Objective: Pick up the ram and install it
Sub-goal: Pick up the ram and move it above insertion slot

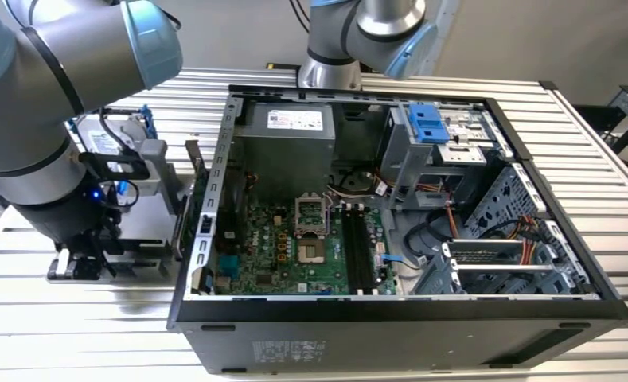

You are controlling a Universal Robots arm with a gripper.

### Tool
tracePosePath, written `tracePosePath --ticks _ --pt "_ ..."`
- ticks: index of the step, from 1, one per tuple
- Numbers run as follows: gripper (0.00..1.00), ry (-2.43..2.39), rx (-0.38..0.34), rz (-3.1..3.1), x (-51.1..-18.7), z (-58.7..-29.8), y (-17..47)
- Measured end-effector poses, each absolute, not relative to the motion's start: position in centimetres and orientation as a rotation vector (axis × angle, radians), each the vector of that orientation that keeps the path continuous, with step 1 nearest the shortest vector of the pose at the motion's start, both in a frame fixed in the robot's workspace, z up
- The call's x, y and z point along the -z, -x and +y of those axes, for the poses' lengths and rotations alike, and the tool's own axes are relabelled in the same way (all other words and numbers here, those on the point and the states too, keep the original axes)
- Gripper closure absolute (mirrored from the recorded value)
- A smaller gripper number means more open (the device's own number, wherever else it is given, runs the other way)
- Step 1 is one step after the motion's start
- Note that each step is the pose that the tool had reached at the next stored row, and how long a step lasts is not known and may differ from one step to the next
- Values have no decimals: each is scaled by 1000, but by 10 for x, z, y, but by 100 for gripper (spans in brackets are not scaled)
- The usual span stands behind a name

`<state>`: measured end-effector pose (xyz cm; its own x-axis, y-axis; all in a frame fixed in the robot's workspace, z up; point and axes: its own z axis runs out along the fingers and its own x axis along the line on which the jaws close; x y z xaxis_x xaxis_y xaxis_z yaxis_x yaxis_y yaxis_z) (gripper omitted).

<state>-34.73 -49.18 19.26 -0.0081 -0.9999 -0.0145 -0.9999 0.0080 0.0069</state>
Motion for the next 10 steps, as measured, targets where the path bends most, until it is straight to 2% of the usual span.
tracePosePath --ticks 10 --pt "0 2208 -24 2226 -191 -494 347"
